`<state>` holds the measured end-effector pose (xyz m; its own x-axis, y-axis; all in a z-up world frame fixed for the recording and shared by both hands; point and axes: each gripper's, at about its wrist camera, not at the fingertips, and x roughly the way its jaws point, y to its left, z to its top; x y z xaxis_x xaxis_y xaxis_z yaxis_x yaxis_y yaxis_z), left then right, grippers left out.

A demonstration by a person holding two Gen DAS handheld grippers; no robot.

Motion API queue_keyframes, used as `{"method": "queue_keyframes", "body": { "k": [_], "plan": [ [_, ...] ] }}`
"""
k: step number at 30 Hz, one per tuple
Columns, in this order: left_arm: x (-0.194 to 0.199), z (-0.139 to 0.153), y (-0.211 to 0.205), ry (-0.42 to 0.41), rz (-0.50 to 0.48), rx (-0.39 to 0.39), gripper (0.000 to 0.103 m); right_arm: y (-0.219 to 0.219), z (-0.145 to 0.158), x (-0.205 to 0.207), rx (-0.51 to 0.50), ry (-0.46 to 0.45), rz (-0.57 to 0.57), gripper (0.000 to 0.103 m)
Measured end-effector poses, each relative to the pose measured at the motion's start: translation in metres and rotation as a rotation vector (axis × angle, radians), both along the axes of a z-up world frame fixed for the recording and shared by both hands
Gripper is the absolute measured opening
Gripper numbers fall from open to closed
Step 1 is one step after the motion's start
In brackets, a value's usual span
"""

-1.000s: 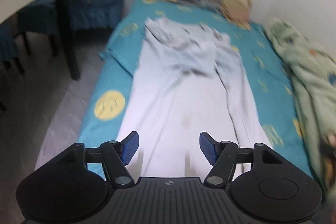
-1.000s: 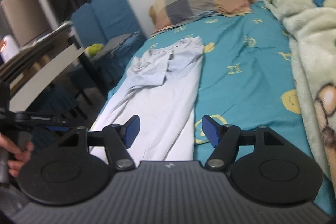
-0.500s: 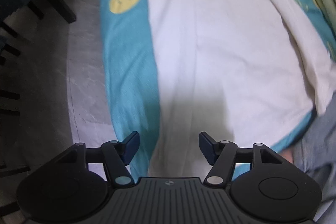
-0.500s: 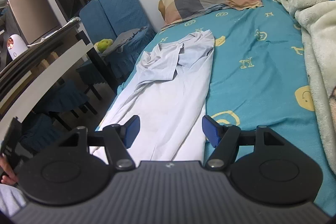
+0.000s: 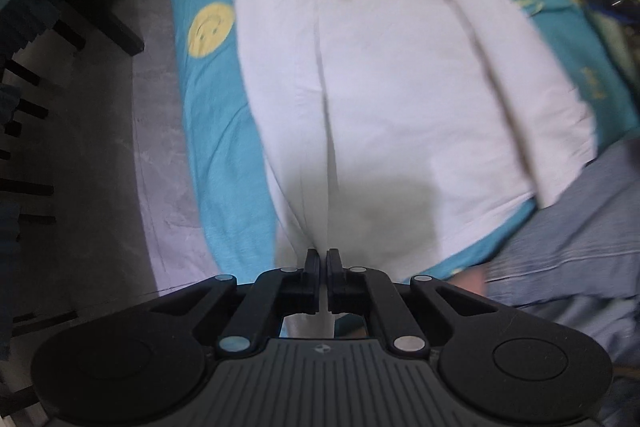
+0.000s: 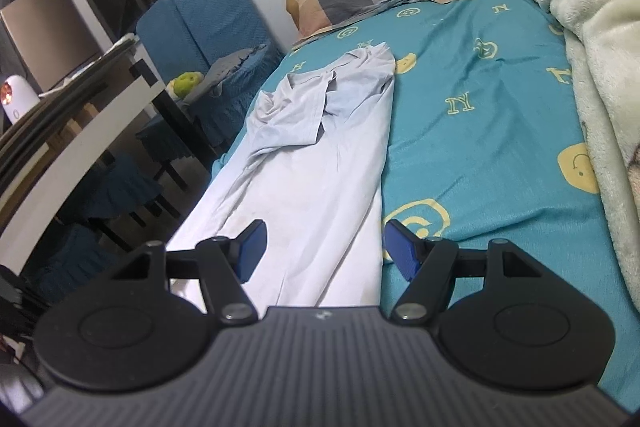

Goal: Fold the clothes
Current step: 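Grasp the hem with the left gripper and pull it to straighten the folded shirt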

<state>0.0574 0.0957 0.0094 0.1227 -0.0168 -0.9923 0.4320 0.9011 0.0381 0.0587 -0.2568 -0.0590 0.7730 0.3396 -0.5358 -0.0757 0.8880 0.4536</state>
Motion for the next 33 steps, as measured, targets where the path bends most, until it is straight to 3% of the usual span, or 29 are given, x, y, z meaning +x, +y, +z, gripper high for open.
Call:
{"method": "queue_keyframes", "body": {
  "k": [5, 13, 16, 18, 19, 27, 33],
  "plan": [
    [-0.015, 0.014, -0.048, -0.03, 0.0, -0.035, 0.004, 0.001, -0.002, 0.001, -0.013, 0.012, 0.005, 0.068],
    [-0.024, -0.049, -0.071, 0.012, 0.043, -0.068, 0.011, 0.0, -0.004, 0.002, -0.009, 0.028, 0.017, 0.068],
    [-0.03, -0.059, -0.075, 0.01, 0.026, -0.055, 0.028, 0.0, -0.006, 0.002, -0.005, 0.042, 0.03, 0.068],
    [-0.034, -0.055, -0.073, -0.012, 0.019, -0.061, 0.047, 0.0, -0.008, 0.002, -0.001, 0.059, 0.041, 0.068],
    [-0.034, -0.051, -0.07, -0.026, 0.027, -0.076, 0.05, -0.001, -0.008, 0.002, 0.003, 0.069, 0.046, 0.068],
    [-0.012, -0.033, -0.019, -0.178, 0.235, -0.191, 0.074, 0.0, -0.027, 0.007, -0.068, 0.253, 0.053, 0.068],
    [0.015, -0.063, 0.003, -0.125, 0.343, -0.15, 0.074, 0.0, -0.053, 0.013, -0.081, 0.445, 0.071, 0.068]
  ]
}}
